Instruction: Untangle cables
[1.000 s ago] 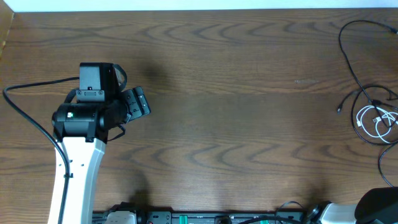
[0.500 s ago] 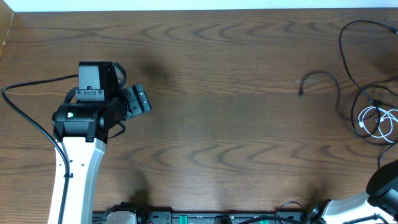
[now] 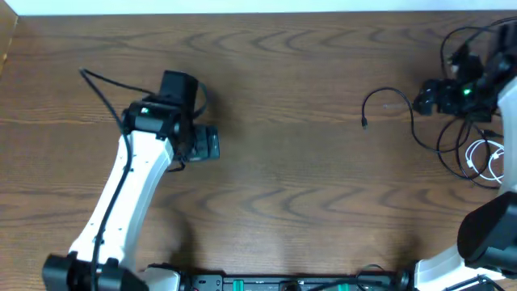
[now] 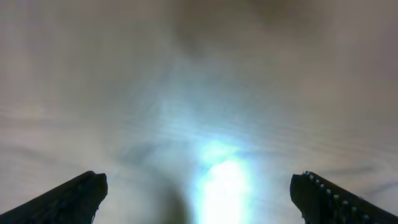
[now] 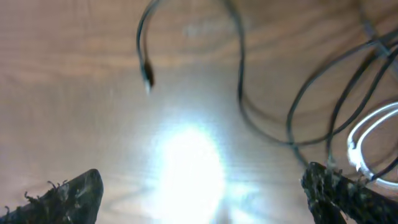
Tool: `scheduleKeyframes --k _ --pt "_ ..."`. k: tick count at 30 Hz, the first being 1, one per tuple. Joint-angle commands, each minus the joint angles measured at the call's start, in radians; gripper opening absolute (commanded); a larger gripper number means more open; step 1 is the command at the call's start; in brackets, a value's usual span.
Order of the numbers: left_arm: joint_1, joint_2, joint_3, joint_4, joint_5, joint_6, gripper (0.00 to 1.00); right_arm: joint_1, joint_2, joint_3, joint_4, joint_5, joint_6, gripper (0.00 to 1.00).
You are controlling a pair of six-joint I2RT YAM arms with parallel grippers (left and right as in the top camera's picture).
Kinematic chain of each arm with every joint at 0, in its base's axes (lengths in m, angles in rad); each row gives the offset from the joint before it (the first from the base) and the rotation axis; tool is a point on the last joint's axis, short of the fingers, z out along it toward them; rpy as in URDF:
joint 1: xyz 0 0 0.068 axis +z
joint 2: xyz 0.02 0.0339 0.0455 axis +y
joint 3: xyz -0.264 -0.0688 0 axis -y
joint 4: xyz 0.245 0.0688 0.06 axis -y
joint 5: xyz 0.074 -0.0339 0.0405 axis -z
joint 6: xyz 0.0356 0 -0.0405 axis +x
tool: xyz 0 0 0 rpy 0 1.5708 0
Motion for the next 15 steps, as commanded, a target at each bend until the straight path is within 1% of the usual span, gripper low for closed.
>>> scheduleKeyframes --k 1,5,8,11,13,15 --pt "0.006 0.028 0.008 -0.082 -0.057 -0.038 0.99 0.05 -0.018 -0.004 -0.021 0.06 0.024 0.99" --pt "0.006 -0.003 0.008 -0.125 -0.037 -0.064 1.0 0.076 -0.074 -0.089 0.021 0.031 0.064 0.99" --pt "0.005 -0.083 -0.011 -0.116 -0.027 -0.063 1.0 0.099 -0.216 -0.267 0.141 0.013 0.075 0.99" --pt "0.002 -0.193 -0.053 -0.065 -0.026 -0.056 1.0 0.117 -0.373 -0.437 0.264 0.041 0.083 0.99" --pt "-0.007 -0.295 -0.104 -0.01 -0.027 -0.056 1.0 0.13 -0.503 -0.554 0.351 0.053 0.09 0.99" --pt "-0.022 -0.403 -0.165 0.048 -0.027 -0.056 1.0 0.138 -0.607 -0.63 0.406 0.054 0.098 0.99"
